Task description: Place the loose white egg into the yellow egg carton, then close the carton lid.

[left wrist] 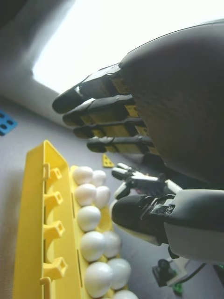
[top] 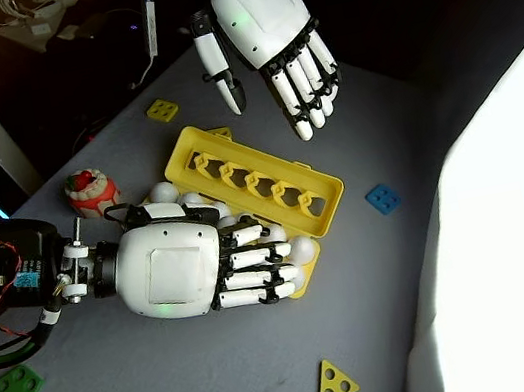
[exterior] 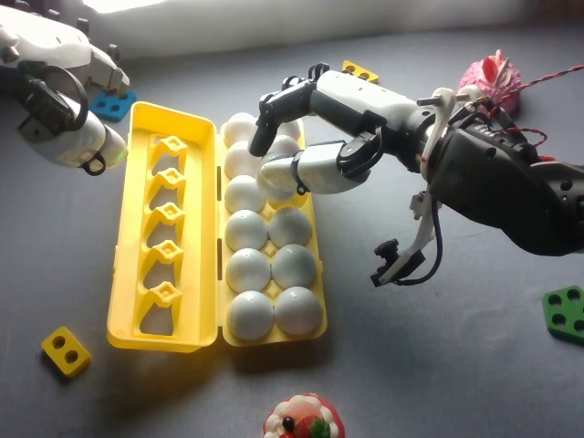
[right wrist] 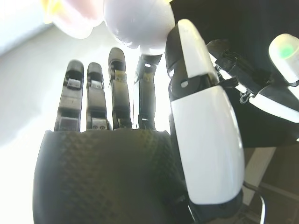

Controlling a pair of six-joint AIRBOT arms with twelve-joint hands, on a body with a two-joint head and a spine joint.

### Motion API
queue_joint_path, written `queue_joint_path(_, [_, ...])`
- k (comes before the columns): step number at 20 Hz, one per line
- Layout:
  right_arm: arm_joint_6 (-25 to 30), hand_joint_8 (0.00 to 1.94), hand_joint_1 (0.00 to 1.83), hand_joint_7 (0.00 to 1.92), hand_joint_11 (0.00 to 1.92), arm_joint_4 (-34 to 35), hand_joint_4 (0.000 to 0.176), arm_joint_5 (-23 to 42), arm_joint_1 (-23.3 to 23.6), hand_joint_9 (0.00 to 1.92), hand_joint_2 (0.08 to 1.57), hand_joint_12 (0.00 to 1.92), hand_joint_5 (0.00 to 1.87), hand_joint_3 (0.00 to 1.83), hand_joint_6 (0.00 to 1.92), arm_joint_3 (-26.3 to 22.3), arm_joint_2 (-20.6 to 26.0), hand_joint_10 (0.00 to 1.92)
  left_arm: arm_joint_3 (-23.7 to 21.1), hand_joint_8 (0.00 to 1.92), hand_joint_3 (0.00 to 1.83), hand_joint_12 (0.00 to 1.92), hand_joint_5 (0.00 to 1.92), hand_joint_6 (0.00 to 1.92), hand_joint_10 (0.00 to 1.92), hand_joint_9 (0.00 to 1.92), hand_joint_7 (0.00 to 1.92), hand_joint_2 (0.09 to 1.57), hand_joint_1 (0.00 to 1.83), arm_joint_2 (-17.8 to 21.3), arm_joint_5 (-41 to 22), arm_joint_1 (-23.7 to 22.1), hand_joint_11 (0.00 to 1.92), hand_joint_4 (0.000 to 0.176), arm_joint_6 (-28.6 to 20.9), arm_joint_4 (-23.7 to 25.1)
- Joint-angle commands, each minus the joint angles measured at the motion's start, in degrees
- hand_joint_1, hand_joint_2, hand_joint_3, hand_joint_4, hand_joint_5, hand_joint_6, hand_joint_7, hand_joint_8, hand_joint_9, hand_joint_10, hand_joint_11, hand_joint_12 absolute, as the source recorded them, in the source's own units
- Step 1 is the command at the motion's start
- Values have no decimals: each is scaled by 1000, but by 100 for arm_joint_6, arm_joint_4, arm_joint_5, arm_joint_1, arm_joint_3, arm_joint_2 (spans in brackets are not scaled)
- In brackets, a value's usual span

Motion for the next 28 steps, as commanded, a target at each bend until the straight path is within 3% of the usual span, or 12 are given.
queue_joint_path(1, [69,2,1110,367,0,-150,0,567,-8,2,1191,108,831,0,1218,26,16,179,23,1,0,812,234,2,5,265,257,1339,455,23,-220,-82,0,20,14,328])
queue_joint_path(3, [69,0,1108,345,0,-155,0,569,-22,0,1196,44,820,0,1234,29,9,156,23,3,1,790,239,5,3,261,247,1342,455,23,-219,-82,0,18,14,328])
queue_joint_path(4, [70,0,1030,290,0,-155,0,570,-23,0,1248,10,725,3,1370,29,9,135,22,2,4,762,233,2,2,245,246,1349,442,23,-219,-82,0,16,14,328])
queue_joint_path(5, [70,1,946,224,0,-156,0,571,-25,11,1199,1,428,0,958,29,9,32,22,1,1,752,243,5,1,241,245,1343,450,23,-219,-82,0,14,14,328])
queue_joint_path(7, [70,0,833,107,0,-160,0,571,-32,0,1176,0,144,0,459,29,9,0,22,2,0,752,247,3,5,253,253,1336,460,23,-214,-82,0,23,13,328])
queue_joint_path(9, [70,1,806,69,0,-171,0,571,-40,0,1162,0,82,0,248,29,9,0,22,3,0,776,249,2,7,265,268,1340,461,23,-214,-83,0,14,13,328])
queue_joint_path(10, [70,1,806,69,0,-177,0,571,-43,0,1162,0,82,0,248,29,9,0,22,3,0,776,249,2,7,265,268,1340,461,23,-214,-83,0,14,13,328])
queue_joint_path(11, [70,0,751,10,0,-186,0,571,-46,0,1156,0,24,0,115,29,10,0,21,3,0,815,254,3,3,258,254,1339,457,23,-214,-83,0,19,13,328])
queue_joint_path(17, [411,0,673,0,0,-675,0,693,19,0,1154,0,0,0,0,27,126,0,21,0,0,823,258,1,0,262,261,1336,468,19,-215,-94,0,15,0,328])
queue_joint_path(20, [409,0,670,0,0,-985,0,532,88,0,1149,0,0,0,0,26,373,0,73,2,0,804,254,5,5,262,265,1334,481,22,-297,-109,0,9,-380,326])
queue_joint_path(21, [402,0,677,0,0,-1052,0,370,102,0,1144,0,0,0,0,26,512,0,105,1,1,784,240,2,1,252,246,1340,451,25,-299,-106,0,18,-574,313])
queue_joint_path(28, [312,10,579,27,2,-2636,0,-475,-43,8,1148,1,28,0,11,-134,1622,3,401,0,1,764,219,0,0,217,215,1345,491,10,524,-101,0,21,-1419,143])
